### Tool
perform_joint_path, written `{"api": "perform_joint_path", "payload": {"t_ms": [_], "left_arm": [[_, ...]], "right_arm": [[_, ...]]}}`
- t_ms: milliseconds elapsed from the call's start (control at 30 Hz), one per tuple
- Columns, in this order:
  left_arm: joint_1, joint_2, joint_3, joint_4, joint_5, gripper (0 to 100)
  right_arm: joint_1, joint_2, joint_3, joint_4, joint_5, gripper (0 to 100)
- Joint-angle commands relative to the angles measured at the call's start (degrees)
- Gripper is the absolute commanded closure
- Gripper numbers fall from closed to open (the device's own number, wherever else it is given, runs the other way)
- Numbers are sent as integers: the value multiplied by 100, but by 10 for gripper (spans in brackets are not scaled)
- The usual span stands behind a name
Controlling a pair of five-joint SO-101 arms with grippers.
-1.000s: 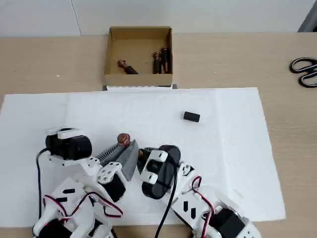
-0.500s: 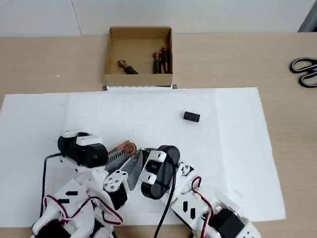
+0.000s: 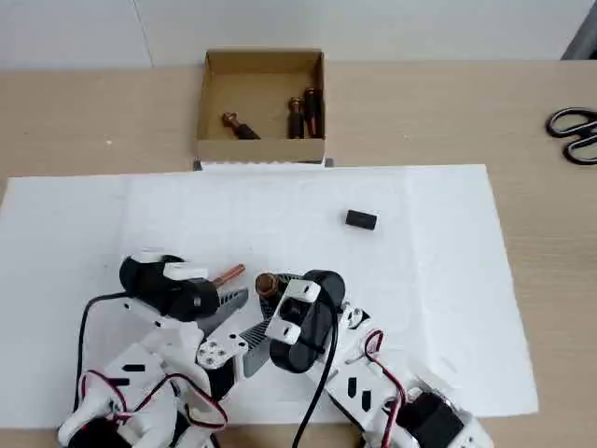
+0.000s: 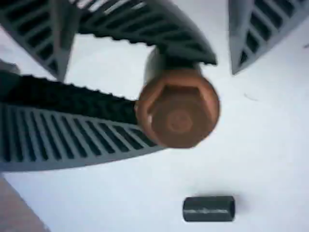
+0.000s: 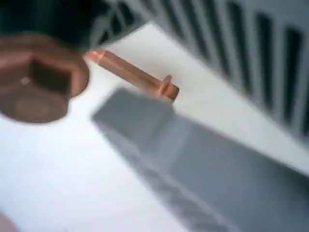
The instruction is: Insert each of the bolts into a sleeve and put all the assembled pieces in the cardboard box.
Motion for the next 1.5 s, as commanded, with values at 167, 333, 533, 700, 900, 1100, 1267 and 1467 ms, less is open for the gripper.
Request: {"api": "perform_joint_path", "payload": {"t_ms": [167, 333, 533, 700, 900, 1100, 1267, 1467], "left_arm": [[-422, -18, -558, 79, -580, 791], [-422, -18, -901, 70, -580, 916], [-686, -18, -927, -308, -589, 994], [-2022, -18, -198, -1310, -914, 994], [-3042, -18, 1481, -2541, -1574, 994], [-3042, -35, 2862, -3323, -1618, 994], [-3042, -44, 3152, -3596, -1609, 994], [-3042, -35, 3152, -3578, -1609, 994]], "right_arm": [[171, -22, -352, -171, 44, 996], [734, -4, -343, -171, 35, 996], [1332, 4, -167, -171, -18, 996], [2360, 22, 167, -154, -668, 996], [3046, 418, -18, 286, -1398, 996], [3055, 2114, -1222, 356, -1635, 996], [3055, 3820, -2664, 338, -1644, 996], [3029, 5815, -4316, -119, -1618, 996]]}}
